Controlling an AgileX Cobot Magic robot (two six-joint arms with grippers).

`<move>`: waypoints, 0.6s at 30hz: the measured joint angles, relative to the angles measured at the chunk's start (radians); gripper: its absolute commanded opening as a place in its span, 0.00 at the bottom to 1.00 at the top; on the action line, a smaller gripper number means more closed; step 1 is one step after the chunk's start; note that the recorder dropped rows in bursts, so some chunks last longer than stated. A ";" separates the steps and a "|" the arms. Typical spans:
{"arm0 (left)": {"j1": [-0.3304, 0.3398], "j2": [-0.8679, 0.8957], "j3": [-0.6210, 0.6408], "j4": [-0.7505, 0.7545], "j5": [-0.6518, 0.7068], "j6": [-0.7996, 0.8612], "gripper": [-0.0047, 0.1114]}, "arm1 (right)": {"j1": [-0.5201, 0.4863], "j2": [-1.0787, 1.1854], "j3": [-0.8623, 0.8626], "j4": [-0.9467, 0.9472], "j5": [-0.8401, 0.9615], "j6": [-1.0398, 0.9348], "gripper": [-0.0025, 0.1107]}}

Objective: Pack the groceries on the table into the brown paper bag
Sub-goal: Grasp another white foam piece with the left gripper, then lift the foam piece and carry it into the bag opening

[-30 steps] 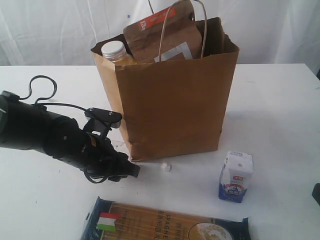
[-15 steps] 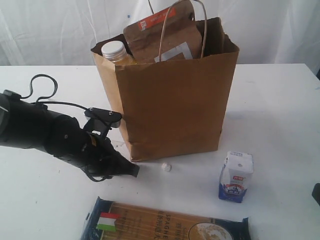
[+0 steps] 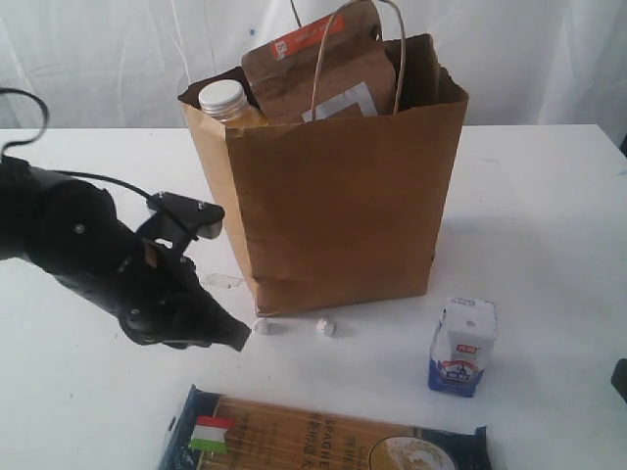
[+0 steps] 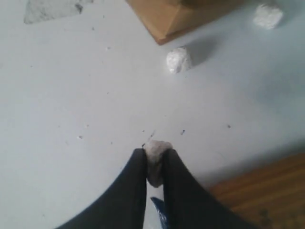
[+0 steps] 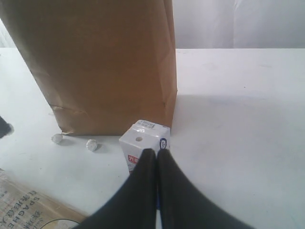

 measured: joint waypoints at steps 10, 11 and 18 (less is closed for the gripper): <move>0.000 -0.345 0.000 0.006 0.072 -0.017 0.04 | 0.000 0.000 0.000 0.000 0.000 0.000 0.02; 0.000 -0.370 0.000 0.006 0.072 -0.028 0.04 | 0.000 0.000 0.000 0.000 0.000 0.000 0.02; 0.000 -0.500 -0.002 0.004 0.061 -0.056 0.04 | 0.000 0.000 0.000 0.000 0.000 0.000 0.02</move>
